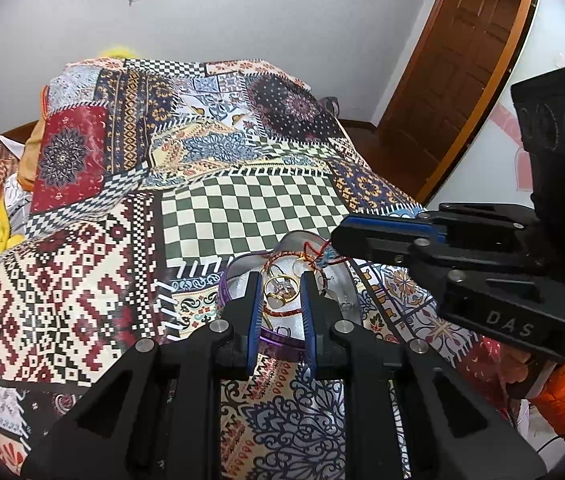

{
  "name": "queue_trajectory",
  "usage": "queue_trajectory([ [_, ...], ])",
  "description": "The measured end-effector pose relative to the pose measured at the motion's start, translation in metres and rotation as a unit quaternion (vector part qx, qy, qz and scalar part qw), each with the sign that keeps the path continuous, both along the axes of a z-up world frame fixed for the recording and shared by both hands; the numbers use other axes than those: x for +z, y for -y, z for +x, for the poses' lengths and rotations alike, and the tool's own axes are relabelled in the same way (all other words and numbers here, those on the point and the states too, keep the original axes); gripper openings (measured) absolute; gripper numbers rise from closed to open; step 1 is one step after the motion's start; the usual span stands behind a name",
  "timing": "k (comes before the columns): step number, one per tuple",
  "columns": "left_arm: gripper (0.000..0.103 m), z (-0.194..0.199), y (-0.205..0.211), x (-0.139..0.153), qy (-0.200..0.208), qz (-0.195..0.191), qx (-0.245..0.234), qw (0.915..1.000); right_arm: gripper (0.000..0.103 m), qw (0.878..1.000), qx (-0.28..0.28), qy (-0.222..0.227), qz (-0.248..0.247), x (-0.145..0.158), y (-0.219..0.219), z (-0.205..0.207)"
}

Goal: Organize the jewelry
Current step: 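Lower the ring into the tin and open the left gripper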

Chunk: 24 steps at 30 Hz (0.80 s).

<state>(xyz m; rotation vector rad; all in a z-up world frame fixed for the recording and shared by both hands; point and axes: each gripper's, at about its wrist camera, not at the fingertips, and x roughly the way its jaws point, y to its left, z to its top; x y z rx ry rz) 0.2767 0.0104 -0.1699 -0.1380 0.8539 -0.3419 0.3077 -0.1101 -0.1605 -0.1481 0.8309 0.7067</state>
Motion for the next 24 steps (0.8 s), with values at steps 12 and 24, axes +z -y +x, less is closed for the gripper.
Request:
queue_trajectory([
  [12,0.017,0.004,0.013,-0.014,-0.005,0.046,-0.002,0.9989,0.007,1.000,0.011,-0.017,-0.016,-0.018,-0.003,0.010],
  [24,0.050,-0.004,0.001,-0.004,0.007,0.067,0.038,0.9970,0.010,0.999,0.005,-0.021,-0.030,-0.017,-0.005,0.010],
])
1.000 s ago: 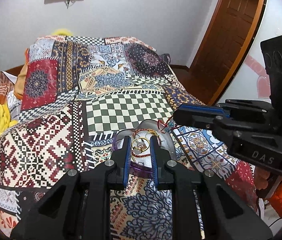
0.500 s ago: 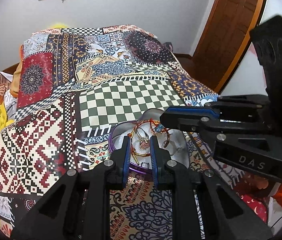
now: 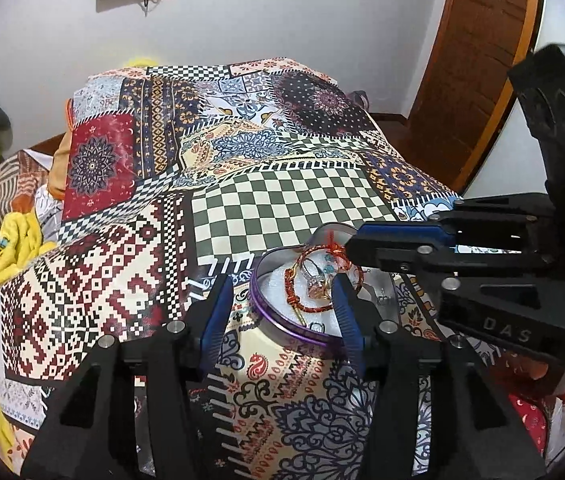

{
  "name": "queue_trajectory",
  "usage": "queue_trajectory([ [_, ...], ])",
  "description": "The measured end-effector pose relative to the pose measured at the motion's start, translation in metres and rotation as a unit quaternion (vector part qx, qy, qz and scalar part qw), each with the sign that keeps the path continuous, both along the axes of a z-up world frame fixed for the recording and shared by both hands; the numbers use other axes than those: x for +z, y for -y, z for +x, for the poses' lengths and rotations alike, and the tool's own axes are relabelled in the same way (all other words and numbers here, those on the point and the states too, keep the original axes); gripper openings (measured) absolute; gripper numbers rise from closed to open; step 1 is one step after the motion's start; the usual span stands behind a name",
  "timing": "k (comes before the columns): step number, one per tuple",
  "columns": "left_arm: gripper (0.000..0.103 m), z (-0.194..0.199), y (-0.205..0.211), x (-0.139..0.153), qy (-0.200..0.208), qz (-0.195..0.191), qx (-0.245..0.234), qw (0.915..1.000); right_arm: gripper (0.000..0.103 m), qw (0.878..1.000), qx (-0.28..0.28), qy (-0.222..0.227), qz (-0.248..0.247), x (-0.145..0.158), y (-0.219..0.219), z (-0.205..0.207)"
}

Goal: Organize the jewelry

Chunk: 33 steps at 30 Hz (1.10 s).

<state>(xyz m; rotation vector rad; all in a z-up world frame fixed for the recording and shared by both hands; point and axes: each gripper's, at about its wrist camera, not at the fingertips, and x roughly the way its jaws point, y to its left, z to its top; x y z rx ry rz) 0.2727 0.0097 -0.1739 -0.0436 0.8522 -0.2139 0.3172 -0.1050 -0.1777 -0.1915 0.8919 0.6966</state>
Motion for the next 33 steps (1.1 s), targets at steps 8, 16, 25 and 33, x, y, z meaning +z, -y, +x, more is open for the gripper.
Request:
queue_trajectory([
  [8,0.050,-0.013,-0.007,0.020,0.019,0.001,0.014,0.9997,0.012,1.000,-0.010,0.023,-0.002,0.020,0.006,-0.016],
  [16,0.050,-0.044,-0.016,0.060,0.056,0.002,0.030,0.9980,0.013,0.998,-0.012,0.063,0.003,0.055,0.014,-0.048],
  [25,0.050,-0.114,-0.011,0.143,0.155,-0.016,0.036,0.9871,0.013,0.983,-0.038,0.171,0.060,0.135,0.038,-0.118],
  [33,0.053,-0.190,0.004,0.205,0.272,-0.036,0.044,0.9605,0.035,0.942,-0.074,0.305,0.120,0.198,0.061,-0.206],
])
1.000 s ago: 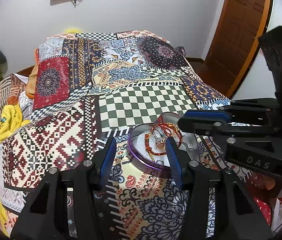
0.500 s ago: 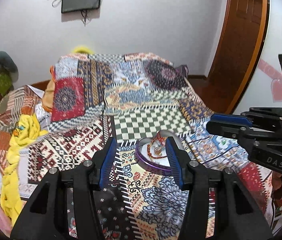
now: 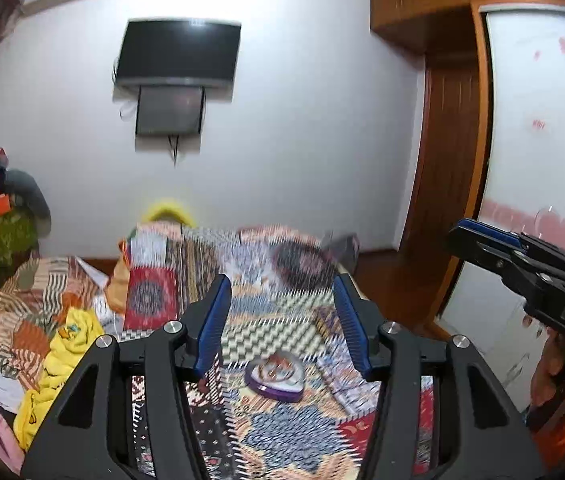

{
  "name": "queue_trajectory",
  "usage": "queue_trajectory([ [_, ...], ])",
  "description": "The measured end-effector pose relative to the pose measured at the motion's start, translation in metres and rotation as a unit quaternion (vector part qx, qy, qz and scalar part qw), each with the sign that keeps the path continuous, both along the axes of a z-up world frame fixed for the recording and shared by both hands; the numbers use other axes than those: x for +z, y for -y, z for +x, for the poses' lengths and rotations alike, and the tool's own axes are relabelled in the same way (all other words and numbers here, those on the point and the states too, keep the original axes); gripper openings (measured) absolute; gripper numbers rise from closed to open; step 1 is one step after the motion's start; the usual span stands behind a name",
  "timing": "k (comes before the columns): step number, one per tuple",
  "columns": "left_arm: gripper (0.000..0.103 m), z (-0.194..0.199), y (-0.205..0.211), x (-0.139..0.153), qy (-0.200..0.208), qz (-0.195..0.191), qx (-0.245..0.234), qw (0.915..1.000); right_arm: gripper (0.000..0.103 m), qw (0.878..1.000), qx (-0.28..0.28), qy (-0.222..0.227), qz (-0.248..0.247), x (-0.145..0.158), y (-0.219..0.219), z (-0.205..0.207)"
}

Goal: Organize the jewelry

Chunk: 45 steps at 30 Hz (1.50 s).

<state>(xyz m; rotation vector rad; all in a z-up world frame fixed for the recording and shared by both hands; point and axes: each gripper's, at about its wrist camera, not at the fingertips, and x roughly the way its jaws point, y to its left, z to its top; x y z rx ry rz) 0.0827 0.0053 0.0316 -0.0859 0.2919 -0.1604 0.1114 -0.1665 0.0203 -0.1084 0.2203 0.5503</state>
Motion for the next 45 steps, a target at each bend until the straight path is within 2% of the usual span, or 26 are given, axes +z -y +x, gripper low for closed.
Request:
queue_trajectory([
  [2,0.053,-0.018,0.004,0.009,0.022,-0.005,0.001,0.9997,0.044,0.999,-0.012,0.030,0.021,0.008,0.007,-0.020],
  [5,0.057,-0.037,0.008,0.015,0.048,-0.001,0.012,0.9988,0.046,0.996,-0.038,0.067,0.037,0.015,0.012,-0.047],
  [7,0.068,-0.049,0.008,0.017,0.062,-0.004,0.018,0.9979,0.053,0.995,-0.049,0.074,0.043,0.015,0.013,-0.053],
  [9,0.076,-0.058,0.008,0.016,0.074,-0.010,0.031,0.9967,0.072,0.994,-0.066,0.074,0.048,0.011,0.014,-0.058],
  [10,0.085,-0.061,0.007,0.016,0.079,-0.011,0.039,0.9961,0.075,0.993,-0.075,0.074,0.051,0.009,0.013,-0.057],
  [12,0.094,-0.065,0.006,0.014,0.083,-0.015,0.053,0.9950,0.087,0.991,-0.093,0.072,0.060,0.005,0.015,-0.060],
  [16,0.098,-0.068,0.005,0.013,0.088,-0.003,0.071,0.9936,0.103,0.989,-0.114,0.062,0.066,0.001,0.018,-0.064],
  [30,0.101,-0.075,0.015,0.005,0.084,0.029,0.095,0.9916,0.103,0.991,-0.114,0.050,0.042,-0.003,0.022,-0.072],
  [45,0.102,-0.063,0.016,-0.005,0.066,0.025,0.092,0.9933,0.103,0.992,-0.113,0.030,0.053,-0.004,0.027,-0.070],
])
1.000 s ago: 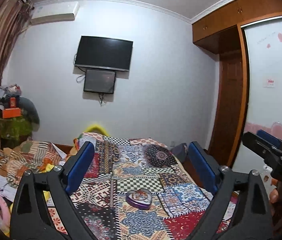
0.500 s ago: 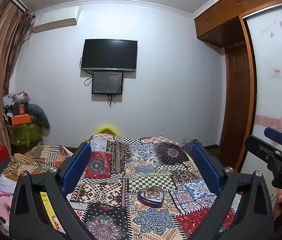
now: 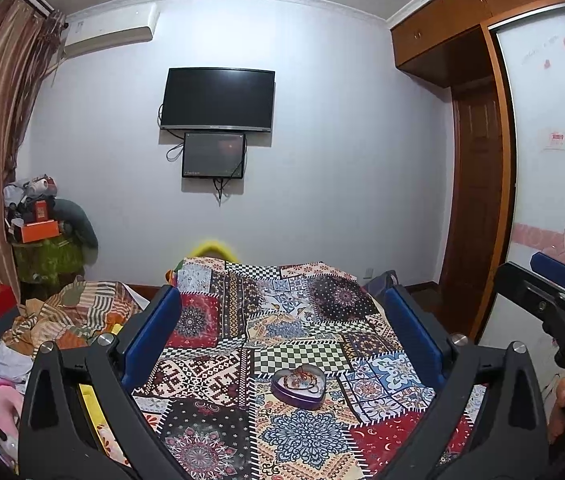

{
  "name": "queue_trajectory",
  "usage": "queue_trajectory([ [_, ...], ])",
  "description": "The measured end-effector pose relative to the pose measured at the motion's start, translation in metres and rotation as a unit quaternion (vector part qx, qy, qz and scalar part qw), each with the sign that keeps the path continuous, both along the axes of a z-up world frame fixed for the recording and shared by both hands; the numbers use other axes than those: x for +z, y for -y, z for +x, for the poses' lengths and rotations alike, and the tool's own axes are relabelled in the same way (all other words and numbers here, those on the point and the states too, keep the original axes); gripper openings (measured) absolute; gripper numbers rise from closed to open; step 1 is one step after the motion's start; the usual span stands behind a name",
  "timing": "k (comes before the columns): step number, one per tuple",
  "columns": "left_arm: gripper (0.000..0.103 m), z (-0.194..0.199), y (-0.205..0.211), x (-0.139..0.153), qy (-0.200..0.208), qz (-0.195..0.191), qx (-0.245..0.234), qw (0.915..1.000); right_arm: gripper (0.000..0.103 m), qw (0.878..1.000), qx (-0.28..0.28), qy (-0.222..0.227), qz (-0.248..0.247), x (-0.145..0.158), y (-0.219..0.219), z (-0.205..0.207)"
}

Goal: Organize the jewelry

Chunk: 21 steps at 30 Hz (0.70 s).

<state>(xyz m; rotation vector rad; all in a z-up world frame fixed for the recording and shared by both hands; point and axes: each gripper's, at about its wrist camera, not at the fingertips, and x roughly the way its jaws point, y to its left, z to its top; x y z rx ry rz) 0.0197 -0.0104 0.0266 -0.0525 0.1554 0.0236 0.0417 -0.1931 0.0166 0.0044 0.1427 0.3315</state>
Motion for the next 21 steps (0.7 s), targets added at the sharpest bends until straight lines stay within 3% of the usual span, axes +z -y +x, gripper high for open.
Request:
queue_trajectory([
  [21,0.102,0.0037,-0.0050,-0.0003,-0.006,-0.013,-0.006,0.9999,0.103,1.000,0.008,-0.012,0.000,0.0011,0.0015,0.0045],
])
